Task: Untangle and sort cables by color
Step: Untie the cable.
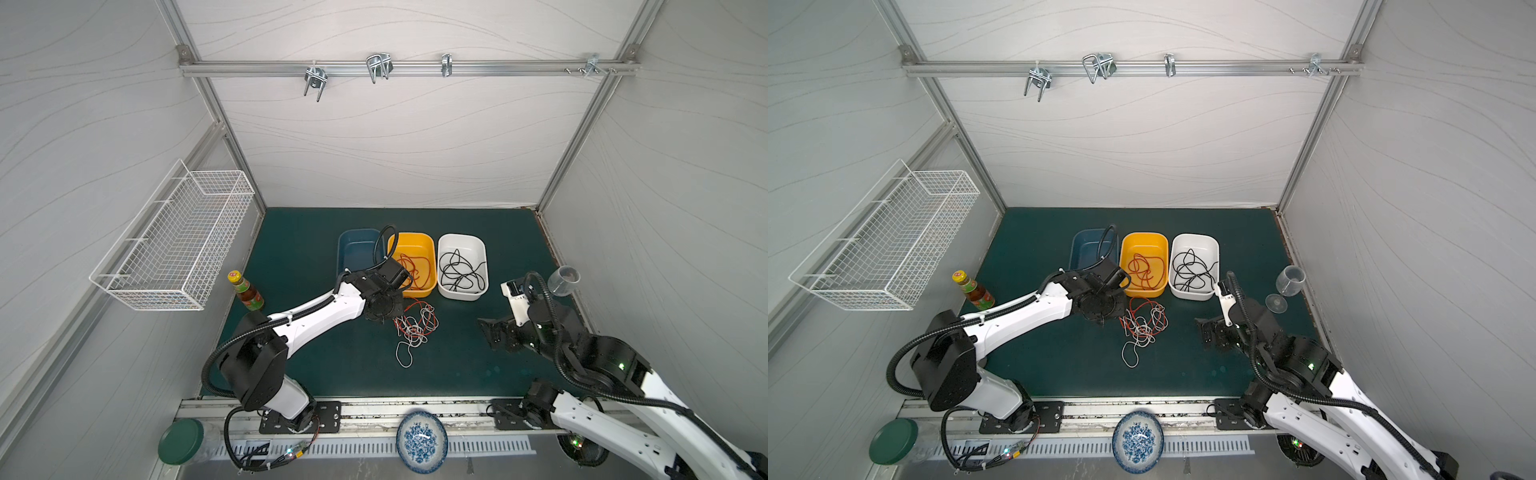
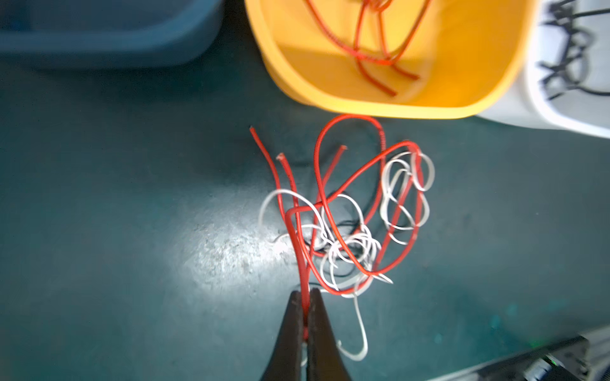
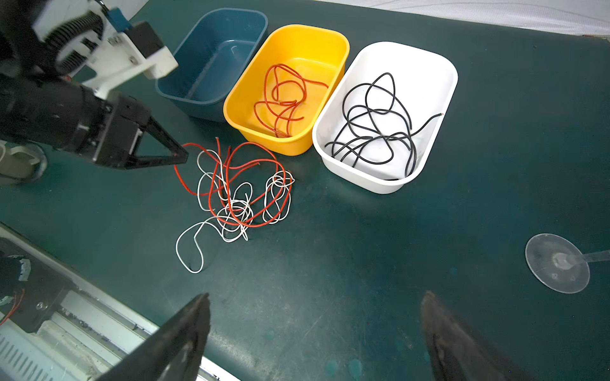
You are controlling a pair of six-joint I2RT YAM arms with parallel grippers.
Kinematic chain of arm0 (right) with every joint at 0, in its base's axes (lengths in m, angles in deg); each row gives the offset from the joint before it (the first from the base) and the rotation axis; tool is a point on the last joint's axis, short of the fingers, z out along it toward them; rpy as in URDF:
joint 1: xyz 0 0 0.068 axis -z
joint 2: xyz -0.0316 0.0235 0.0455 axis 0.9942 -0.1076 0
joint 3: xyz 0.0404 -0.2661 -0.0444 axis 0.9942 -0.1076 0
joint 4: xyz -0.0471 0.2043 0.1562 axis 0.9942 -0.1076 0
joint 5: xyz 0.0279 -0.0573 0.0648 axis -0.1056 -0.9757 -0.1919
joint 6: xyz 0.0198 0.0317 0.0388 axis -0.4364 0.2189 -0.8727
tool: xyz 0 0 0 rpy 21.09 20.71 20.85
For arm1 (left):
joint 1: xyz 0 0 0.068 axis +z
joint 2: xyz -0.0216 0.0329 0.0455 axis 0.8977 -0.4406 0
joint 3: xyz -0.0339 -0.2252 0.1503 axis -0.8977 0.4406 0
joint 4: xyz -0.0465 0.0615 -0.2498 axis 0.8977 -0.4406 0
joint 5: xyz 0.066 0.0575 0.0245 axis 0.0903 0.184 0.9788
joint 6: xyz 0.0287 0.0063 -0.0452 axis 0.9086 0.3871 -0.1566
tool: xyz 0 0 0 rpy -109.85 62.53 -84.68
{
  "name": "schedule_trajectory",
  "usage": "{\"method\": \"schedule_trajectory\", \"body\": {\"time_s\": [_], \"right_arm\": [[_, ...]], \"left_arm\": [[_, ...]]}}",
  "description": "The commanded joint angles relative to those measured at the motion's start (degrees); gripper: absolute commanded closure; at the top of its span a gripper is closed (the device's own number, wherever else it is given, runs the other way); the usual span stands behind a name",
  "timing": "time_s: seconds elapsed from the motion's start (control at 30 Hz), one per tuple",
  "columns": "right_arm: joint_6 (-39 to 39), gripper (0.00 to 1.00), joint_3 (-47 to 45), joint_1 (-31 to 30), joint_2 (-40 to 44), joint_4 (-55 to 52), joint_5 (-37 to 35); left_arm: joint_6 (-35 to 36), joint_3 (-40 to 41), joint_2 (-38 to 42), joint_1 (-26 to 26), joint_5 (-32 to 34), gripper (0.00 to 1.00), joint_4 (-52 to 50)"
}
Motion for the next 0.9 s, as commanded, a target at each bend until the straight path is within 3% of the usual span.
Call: {"method": "schedule_trajectory", "body": {"time_s": [0.0, 0.43, 0.87], "right_arm": [[0.9, 0.01, -0.6, -0.3, 0.0, 1.2, 0.8], [2.3, 0.01, -1.6, -0.3, -0.6, 3.6, 7.3], [2.4, 0.01, -2.0, -0.6, -1.4, 4.2, 8.1]], "left_arm": [[1.3, -5.2, 3.3, -0.2, 1.3, 1.0, -5.5], [1.7, -11.8, 7.2, -2.6, -3.7, 1.0, -8.5], [3.5, -25.2, 7.4, -2.6, -9.0, 1.0, -8.3]]}}
